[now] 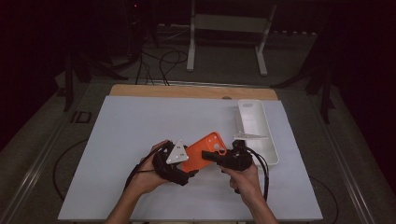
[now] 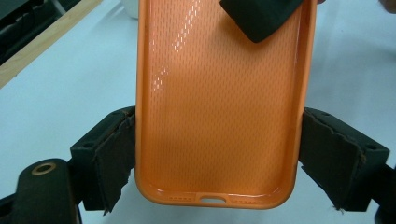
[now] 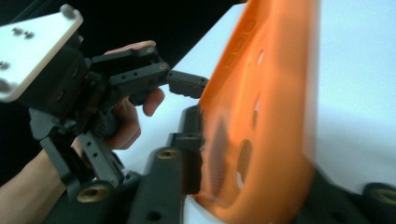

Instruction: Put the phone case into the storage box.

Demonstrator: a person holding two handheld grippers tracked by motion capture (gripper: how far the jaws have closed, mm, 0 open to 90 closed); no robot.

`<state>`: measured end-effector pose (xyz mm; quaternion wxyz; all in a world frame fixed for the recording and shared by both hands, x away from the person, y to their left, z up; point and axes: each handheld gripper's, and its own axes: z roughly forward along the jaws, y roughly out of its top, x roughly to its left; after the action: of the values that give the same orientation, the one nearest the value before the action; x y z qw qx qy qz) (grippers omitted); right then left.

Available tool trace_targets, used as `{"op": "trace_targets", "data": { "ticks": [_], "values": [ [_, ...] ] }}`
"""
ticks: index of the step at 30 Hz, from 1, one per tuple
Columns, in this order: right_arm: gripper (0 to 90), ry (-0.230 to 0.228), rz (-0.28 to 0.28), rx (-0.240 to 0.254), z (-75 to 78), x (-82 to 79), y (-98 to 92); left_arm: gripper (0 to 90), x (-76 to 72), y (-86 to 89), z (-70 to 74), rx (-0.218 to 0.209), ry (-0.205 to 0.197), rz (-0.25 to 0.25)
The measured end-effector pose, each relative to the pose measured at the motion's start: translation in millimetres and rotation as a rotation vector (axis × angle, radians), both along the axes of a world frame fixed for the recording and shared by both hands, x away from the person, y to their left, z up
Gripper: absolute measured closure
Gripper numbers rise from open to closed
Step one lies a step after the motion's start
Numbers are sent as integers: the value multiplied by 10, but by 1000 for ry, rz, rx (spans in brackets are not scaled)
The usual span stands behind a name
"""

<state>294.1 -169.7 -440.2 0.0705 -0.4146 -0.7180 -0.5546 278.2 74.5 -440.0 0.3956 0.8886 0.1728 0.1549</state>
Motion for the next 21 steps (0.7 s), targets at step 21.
{"op": "trace_targets", "data": {
  "ticks": [21],
  "values": [
    [836,-46,-57,-45,80,-59,40,84,5,56,-22,-60,1,37]
  ]
}}
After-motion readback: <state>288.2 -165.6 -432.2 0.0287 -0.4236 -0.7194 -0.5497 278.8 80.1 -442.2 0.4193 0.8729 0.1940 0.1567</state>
